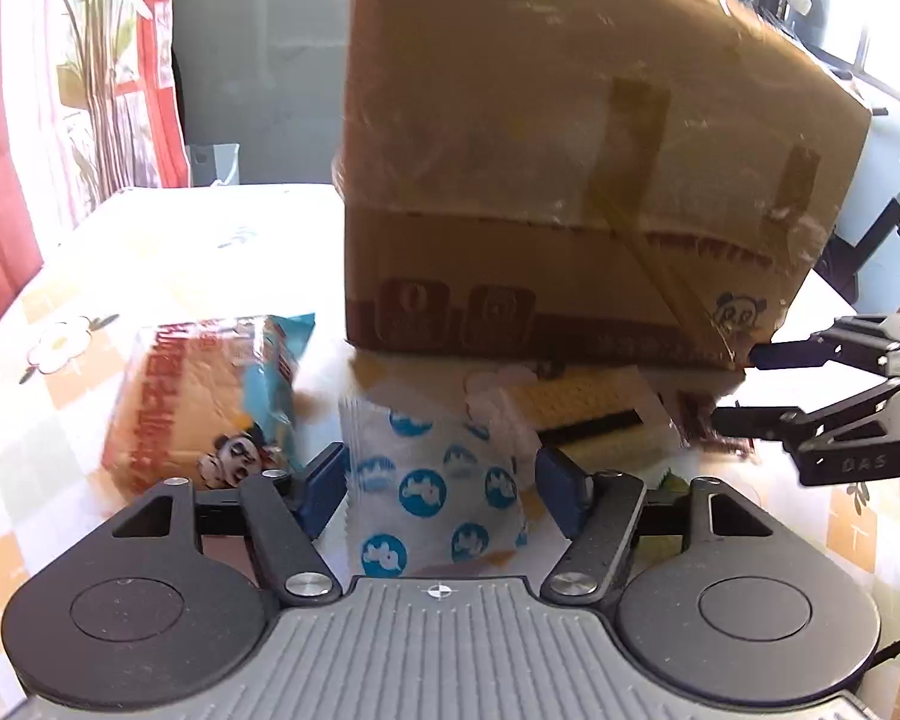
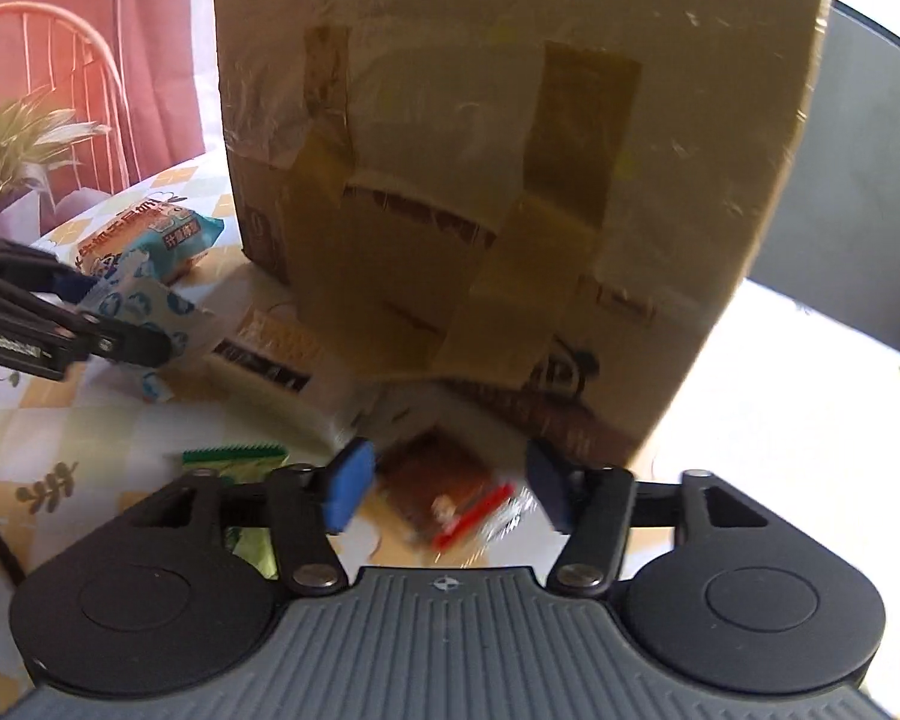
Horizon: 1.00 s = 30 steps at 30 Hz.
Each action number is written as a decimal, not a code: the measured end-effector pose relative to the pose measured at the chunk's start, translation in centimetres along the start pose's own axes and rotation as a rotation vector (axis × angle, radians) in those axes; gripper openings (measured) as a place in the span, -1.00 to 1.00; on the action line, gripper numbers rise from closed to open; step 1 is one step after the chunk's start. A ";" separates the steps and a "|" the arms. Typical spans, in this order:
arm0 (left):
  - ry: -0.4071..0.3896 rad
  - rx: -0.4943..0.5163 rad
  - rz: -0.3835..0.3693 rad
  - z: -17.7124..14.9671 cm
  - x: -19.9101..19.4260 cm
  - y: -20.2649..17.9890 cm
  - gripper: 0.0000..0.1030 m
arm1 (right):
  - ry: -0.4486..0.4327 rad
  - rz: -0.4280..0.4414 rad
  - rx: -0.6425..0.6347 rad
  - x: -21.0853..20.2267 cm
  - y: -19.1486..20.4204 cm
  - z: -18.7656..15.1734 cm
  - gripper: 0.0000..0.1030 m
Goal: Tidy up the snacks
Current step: 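Reach left gripper toward green packet while right gripper approaches small orange-red packet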
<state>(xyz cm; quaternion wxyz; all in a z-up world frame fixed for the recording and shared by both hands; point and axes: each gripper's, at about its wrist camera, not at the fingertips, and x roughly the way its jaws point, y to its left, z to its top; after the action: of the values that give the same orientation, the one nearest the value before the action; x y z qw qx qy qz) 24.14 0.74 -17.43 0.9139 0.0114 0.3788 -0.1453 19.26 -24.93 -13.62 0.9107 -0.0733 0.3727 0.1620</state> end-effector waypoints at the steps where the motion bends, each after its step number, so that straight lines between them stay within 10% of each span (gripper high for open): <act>1: -0.002 -0.012 0.000 0.2 -0.1 0.2 0.43 | 0.010 0.019 0.009 0.6 -0.1 0.1 0.40; 14: -0.028 -0.067 0.047 0.1 -2.8 0.1 0.45 | 0.027 0.060 0.214 0.6 -0.2 -2.3 0.44; 21: -0.096 -0.084 0.031 -1.4 -6.0 -1.8 0.44 | -0.023 0.040 0.323 -2.2 0.6 -5.1 -0.17; 30: -0.061 -0.068 0.002 -3.7 -6.2 -3.8 0.42 | -0.099 0.010 0.338 -4.2 1.2 -7.1 -0.23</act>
<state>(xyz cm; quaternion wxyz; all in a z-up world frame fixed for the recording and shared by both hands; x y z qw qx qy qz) 16.37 -0.78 -15.41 0.9252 -0.0239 0.3553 -0.1315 11.41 -26.63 -15.75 0.9266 0.0910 0.3495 0.1052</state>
